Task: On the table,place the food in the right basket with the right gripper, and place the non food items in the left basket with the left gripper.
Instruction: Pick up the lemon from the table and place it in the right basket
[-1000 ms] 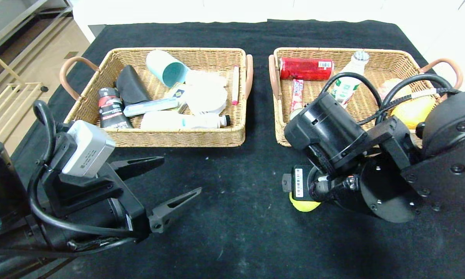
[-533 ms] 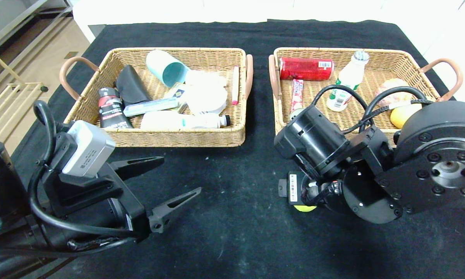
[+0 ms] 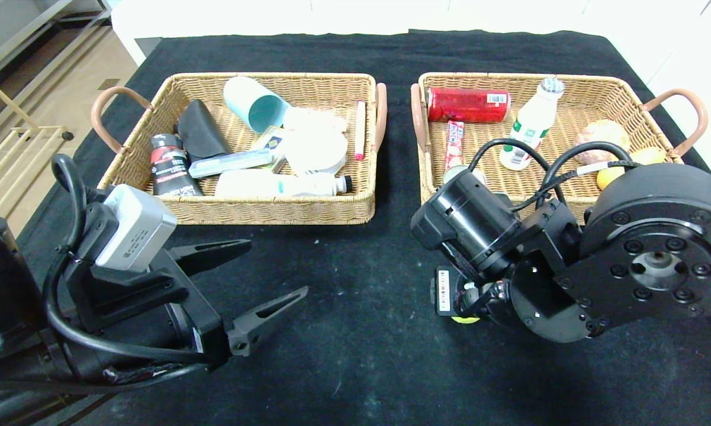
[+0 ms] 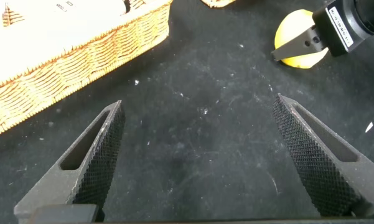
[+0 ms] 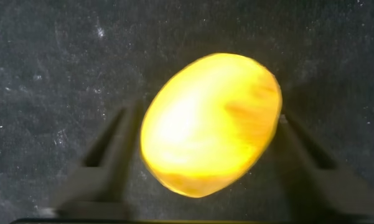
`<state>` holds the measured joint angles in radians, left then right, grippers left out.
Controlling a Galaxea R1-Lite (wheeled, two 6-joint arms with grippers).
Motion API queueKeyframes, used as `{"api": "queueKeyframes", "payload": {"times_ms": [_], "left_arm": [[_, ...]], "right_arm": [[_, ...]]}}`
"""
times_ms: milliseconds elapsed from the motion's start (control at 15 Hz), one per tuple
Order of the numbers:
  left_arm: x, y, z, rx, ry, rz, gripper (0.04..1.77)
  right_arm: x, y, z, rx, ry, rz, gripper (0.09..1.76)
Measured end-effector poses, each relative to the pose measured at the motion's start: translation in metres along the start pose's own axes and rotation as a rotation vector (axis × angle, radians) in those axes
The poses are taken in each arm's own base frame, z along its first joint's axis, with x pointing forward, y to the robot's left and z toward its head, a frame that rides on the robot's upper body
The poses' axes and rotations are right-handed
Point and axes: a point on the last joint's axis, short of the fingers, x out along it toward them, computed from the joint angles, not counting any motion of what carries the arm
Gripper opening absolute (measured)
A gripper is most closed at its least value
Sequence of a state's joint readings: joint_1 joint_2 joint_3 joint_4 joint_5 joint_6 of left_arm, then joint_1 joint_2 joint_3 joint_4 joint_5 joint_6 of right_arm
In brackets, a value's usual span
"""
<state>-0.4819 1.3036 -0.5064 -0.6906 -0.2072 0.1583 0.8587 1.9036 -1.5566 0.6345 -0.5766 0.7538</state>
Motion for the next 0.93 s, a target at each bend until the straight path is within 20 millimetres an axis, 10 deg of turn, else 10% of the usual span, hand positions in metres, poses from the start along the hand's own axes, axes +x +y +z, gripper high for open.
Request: {"api": "queueKeyframes", "payload": {"times_ms": [933], "left_arm": [[-0.0009,-0.0006,-0.0009,0.000,0.002,-0.003,1.72]], "right_arm": [[0.0035,0.0018,-0.0027,-0.013,0.027,0.010,1.16]]}}
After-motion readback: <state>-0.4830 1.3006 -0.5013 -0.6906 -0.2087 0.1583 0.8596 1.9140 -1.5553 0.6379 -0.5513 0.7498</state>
